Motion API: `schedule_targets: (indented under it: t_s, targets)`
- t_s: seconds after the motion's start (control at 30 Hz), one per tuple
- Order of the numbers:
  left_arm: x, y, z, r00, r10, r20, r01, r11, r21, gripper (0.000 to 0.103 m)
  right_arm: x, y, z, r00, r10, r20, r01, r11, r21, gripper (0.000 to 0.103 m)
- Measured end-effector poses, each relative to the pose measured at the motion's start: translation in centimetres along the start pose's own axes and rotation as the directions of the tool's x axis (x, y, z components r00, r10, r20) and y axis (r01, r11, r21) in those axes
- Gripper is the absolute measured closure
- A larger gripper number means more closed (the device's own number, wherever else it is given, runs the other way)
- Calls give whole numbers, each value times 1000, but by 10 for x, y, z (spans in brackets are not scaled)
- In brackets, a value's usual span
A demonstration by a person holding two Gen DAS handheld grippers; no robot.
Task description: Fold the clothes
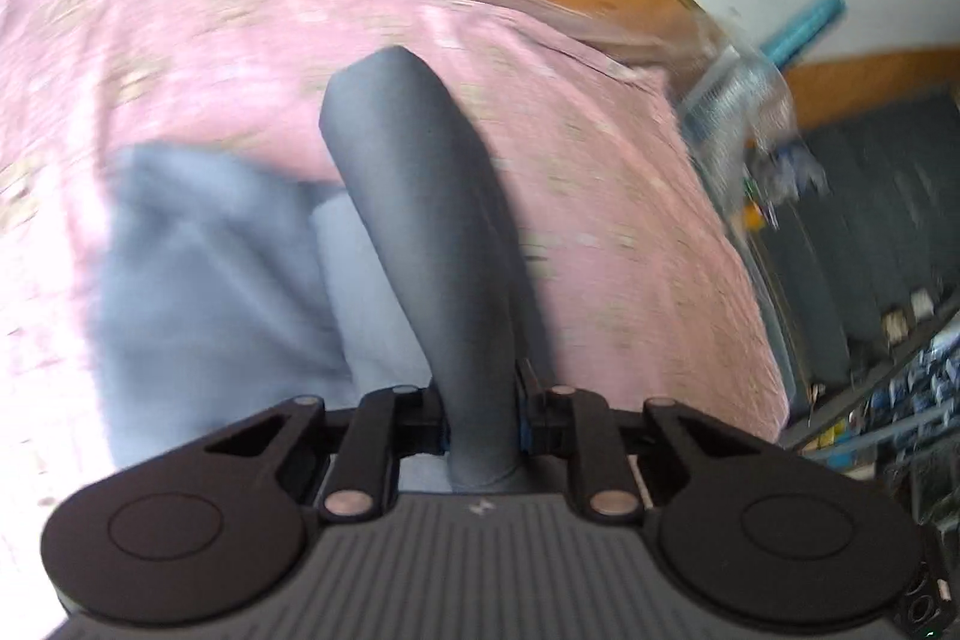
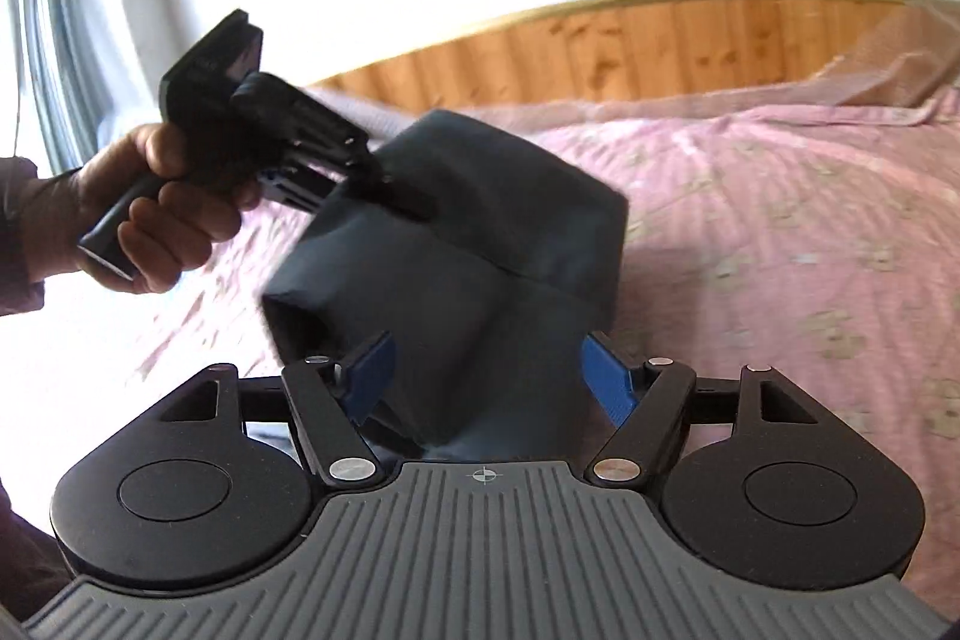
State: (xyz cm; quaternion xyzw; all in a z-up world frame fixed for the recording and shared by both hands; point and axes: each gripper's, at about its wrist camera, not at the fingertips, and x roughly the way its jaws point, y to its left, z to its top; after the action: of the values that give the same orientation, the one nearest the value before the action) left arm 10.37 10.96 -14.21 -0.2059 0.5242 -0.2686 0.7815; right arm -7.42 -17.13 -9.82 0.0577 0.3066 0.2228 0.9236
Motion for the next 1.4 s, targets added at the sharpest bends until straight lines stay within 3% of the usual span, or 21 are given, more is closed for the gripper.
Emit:
schedule_targets:
  t_s: [0.1,0.2,0.33,0.4,0.5,0.57,0.7,0.8,0.9,0.93,1.07,1.13,1.2,1.23,1.27,1.33,1.4]
  targets:
    - [3,43,-3,998,-63,19,64,996,-57,85,27,30,2,998,-4,-57,3,1000,-14,34]
    - [-4,57,-4,993,-105,60,110,991,-75,86,46,47,3,993,-21,-113,16,999,-44,36]
    - [-31,71,-9,977,-159,140,170,983,-71,86,47,64,14,992,-37,-124,27,996,-79,36]
    - [-19,88,-8,982,-152,110,164,981,-107,85,47,72,17,990,-33,-137,21,996,-87,35]
    - [6,114,-5,990,-134,46,140,976,-167,76,63,76,11,980,-14,-199,-2,997,-83,36]
    - [9,116,-2,990,-133,52,140,973,-182,75,70,76,6,974,-10,-225,-8,997,-78,37]
    - [5,110,-2,979,-181,94,192,973,-129,82,75,70,2,969,-6,-248,-6,999,-46,39]
    - [14,123,-2,992,-104,65,114,976,-184,75,81,63,0,961,-3,-276,-1,1000,-17,40]
    - [-2,119,-9,992,-98,76,112,969,-219,65,92,54,-8,942,-12,-335,6,1000,-18,40]
    - [-10,116,-12,992,-96,82,112,969,-221,57,90,52,-9,941,-8,-338,4,1000,-12,42]
    - [-53,83,-37,994,-63,87,74,989,-127,41,64,50,9,971,-4,-238,10,1000,24,43]
    - [-51,74,-49,998,-25,65,32,993,-109,40,63,49,16,978,1,-210,8,999,42,43]
    - [-44,67,-60,999,27,43,-23,995,-95,40,73,49,15,976,5,-219,2,999,32,53]
    - [-41,64,-65,998,53,33,-50,995,-87,45,82,51,12,971,6,-238,-2,1000,15,61]
    - [-35,63,-70,997,78,17,-77,994,-71,57,90,52,8,966,5,-257,-5,1000,1,64]
    - [-23,62,-77,992,123,2,-123,992,-12,65,110,48,-7,947,-18,-319,8,999,-33,70]
    - [-15,65,-81,991,130,5,-130,991,33,66,121,43,-27,921,-85,-380,54,994,-92,70]
